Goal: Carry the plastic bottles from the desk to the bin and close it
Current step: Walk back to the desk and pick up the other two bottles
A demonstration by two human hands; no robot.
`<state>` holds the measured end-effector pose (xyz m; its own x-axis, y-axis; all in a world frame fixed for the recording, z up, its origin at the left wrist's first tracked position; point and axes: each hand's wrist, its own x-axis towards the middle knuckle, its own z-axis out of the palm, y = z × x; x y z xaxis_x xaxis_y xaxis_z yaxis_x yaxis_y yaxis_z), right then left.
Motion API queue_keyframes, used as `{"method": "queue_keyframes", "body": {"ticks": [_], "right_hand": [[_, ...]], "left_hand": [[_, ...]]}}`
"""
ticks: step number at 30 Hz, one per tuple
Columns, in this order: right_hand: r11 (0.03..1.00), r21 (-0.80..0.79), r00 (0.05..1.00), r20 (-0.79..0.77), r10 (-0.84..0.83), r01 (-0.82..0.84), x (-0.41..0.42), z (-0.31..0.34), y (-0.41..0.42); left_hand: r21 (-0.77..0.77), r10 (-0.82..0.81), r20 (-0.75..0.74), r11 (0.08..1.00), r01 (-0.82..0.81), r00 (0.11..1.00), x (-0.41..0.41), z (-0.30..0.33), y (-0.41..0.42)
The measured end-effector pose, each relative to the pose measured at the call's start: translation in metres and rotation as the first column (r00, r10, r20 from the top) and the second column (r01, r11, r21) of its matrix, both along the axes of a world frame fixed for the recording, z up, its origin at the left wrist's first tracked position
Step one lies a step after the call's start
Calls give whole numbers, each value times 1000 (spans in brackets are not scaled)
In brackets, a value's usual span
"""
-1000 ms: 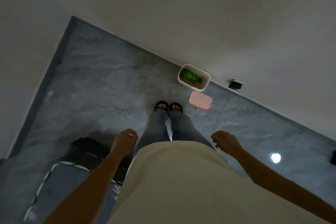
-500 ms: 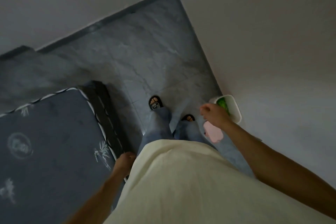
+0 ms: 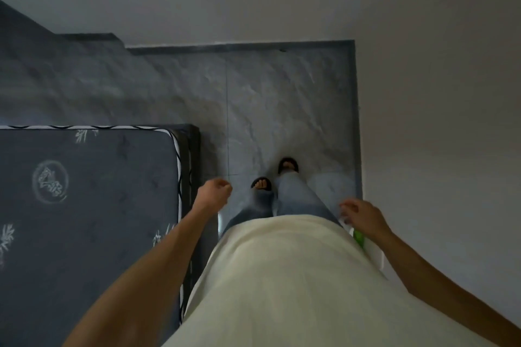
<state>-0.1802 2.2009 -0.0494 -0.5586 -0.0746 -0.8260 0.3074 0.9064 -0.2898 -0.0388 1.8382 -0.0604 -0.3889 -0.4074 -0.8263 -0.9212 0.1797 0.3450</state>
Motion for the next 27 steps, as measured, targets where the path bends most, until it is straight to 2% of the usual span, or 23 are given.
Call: {"method": "queue_keyframes", "body": {"ticks": [7, 10, 15, 21, 27], "right_hand": [[983, 140, 990, 90, 108, -120, -85, -3, -27], [975, 154, 983, 121, 139, -157, -145, -9, -62], [921, 63, 922, 84, 379, -384, -237, -17, -167], [741, -62, 744, -25, 668, -668, -302, -14, -339], [562, -176, 579, -65, 812, -808, -308, -13, -497]], "left_hand": [[-29, 25, -90, 999, -28, 996, -86, -8, -51], [-43, 63, -51, 997, -65, 997, -102, -9, -69], [-79, 182, 96, 982, -174, 979, -83, -5, -85], [-29, 354, 237, 933, -358, 905, -41, -6, -72], [6, 603, 282, 777, -630, 746, -35, -5, -88]]}}
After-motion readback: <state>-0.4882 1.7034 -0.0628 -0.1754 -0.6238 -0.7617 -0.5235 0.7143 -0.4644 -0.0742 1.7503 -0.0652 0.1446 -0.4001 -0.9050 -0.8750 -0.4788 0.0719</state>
